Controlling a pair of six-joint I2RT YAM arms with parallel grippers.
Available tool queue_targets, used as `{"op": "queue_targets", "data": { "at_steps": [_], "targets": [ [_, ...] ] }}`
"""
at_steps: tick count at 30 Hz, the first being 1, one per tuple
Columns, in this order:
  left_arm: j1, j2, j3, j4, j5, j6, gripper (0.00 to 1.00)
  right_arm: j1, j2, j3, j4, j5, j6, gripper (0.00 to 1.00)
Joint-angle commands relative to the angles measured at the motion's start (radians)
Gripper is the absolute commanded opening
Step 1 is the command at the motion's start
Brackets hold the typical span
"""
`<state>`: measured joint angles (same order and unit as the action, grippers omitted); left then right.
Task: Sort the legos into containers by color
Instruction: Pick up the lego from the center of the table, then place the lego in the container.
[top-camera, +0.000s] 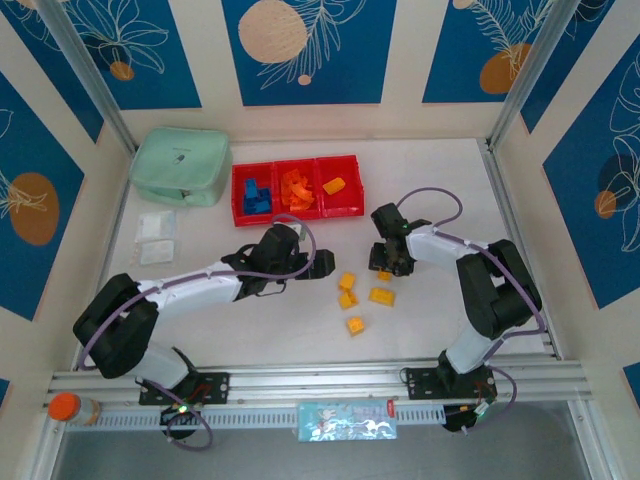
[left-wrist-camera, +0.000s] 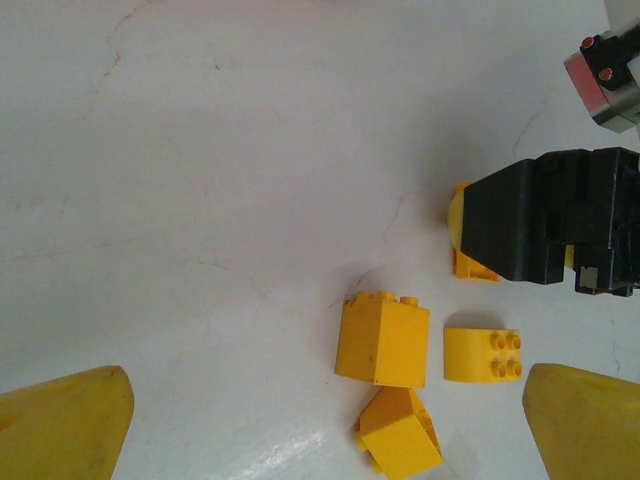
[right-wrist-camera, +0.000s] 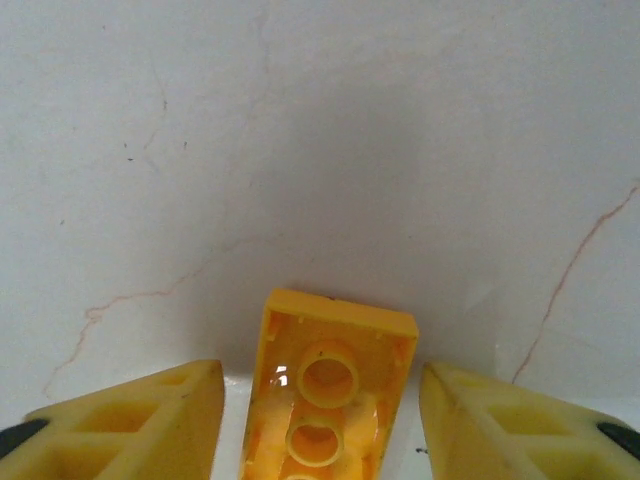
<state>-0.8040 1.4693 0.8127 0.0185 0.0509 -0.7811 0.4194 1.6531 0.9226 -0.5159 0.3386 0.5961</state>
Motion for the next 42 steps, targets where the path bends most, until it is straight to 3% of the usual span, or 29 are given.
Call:
{"op": "queue_targets", "data": {
  "at_steps": [1,9,20,27,42],
  "targets": [
    [-0.01,0.001,0.024,0.006,-0.019,-0.001,0.99,0.014,0.017,0.005,-0.014,0.024,0.004,0.49],
    [-0.01,0.002,0.067,-0.023,-0.017,0.03,0.99,0.037,-0.012,0.027,-0.013,0.024,-0.047,0.27],
    [0.029,-0.052,0.144,-0.151,-0.056,0.113,0.99,0.059,-0.038,0.225,-0.035,0.048,-0.168,0.25],
    [0.1,-0.064,0.183,-0.19,-0.025,0.149,0.99,0.07,0.076,0.43,0.001,0.039,-0.235,0.25],
    [0.307,-0.066,0.181,-0.206,0.055,0.2,0.99,0.045,0.528,0.967,-0.074,0.068,-0.335,0.25]
  ]
}}
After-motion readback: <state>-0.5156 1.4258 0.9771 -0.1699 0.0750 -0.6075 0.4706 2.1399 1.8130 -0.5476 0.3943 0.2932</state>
